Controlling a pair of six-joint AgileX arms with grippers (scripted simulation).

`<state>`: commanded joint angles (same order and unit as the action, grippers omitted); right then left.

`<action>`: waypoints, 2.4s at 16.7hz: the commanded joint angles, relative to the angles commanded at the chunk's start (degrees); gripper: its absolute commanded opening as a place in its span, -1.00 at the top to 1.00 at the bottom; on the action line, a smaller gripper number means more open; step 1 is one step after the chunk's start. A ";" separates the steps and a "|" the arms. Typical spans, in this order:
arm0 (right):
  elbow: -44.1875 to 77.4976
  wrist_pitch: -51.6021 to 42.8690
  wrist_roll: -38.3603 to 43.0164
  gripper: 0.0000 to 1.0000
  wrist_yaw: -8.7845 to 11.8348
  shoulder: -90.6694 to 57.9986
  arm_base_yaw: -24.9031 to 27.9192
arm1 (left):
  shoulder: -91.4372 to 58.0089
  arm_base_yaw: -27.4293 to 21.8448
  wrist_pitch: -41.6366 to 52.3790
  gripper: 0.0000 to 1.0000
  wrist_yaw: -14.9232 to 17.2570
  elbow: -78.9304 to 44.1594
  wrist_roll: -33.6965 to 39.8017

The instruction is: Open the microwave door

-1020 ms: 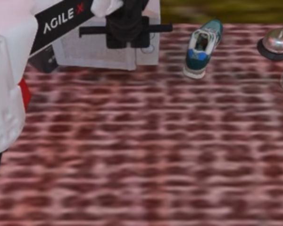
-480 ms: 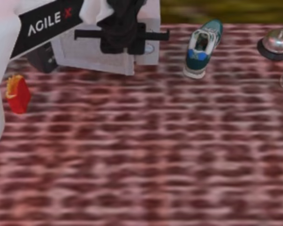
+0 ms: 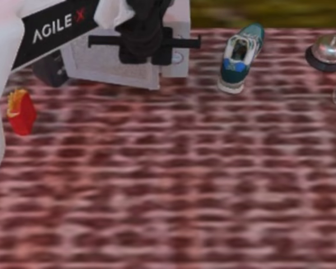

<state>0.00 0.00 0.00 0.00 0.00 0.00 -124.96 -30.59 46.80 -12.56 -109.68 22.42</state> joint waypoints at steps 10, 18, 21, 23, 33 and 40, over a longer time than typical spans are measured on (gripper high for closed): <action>0.00 0.00 0.00 -1.00 0.00 0.00 0.00 | 0.00 0.00 0.00 1.00 0.00 0.00 0.00; 0.00 0.00 0.00 -1.00 0.00 0.00 0.00 | -0.17 -0.41 -0.13 1.00 0.38 0.35 0.12; 0.00 0.00 0.00 -1.00 0.00 0.00 0.00 | 1.77 0.07 -1.51 1.00 1.31 3.62 -2.13; 0.00 0.00 0.00 -1.00 0.00 0.00 0.00 | 3.46 0.54 -2.72 1.00 2.24 6.48 -4.22; 0.00 0.00 0.00 -1.00 0.00 0.00 0.00 | 5.25 0.83 -4.19 1.00 3.01 8.33 -5.77; 0.00 0.00 0.00 -1.00 0.00 0.00 0.00 | 5.25 0.83 -4.19 1.00 3.01 8.33 -5.77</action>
<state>0.00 0.00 0.00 0.00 0.00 0.00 -119.70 -29.76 42.62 -9.55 -101.36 16.65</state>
